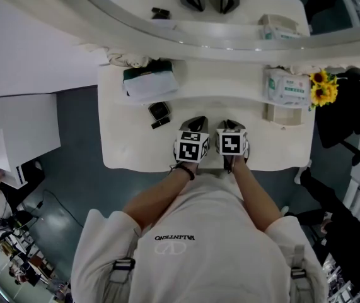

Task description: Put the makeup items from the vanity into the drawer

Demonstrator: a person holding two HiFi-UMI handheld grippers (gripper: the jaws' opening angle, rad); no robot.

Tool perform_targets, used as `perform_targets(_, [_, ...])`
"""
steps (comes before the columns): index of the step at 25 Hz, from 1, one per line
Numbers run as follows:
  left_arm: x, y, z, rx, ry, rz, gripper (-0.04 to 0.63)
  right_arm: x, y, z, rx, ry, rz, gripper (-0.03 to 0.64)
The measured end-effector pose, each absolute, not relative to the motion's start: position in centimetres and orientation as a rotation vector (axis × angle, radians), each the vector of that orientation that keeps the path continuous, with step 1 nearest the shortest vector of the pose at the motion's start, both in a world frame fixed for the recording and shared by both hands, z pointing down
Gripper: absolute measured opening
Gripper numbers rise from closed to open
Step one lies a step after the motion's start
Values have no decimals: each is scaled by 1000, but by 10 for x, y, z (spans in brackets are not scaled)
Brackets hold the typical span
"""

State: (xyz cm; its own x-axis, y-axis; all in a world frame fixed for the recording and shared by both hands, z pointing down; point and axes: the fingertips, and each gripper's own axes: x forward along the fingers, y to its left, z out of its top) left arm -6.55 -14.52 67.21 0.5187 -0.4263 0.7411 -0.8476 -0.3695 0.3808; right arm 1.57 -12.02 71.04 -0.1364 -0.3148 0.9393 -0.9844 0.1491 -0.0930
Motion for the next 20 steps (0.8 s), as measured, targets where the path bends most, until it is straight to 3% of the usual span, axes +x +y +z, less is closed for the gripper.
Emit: perform_targets(20, [-44,-129,656,2034,-1028,694,2,32,-115,677,1387,-1691,1001,57])
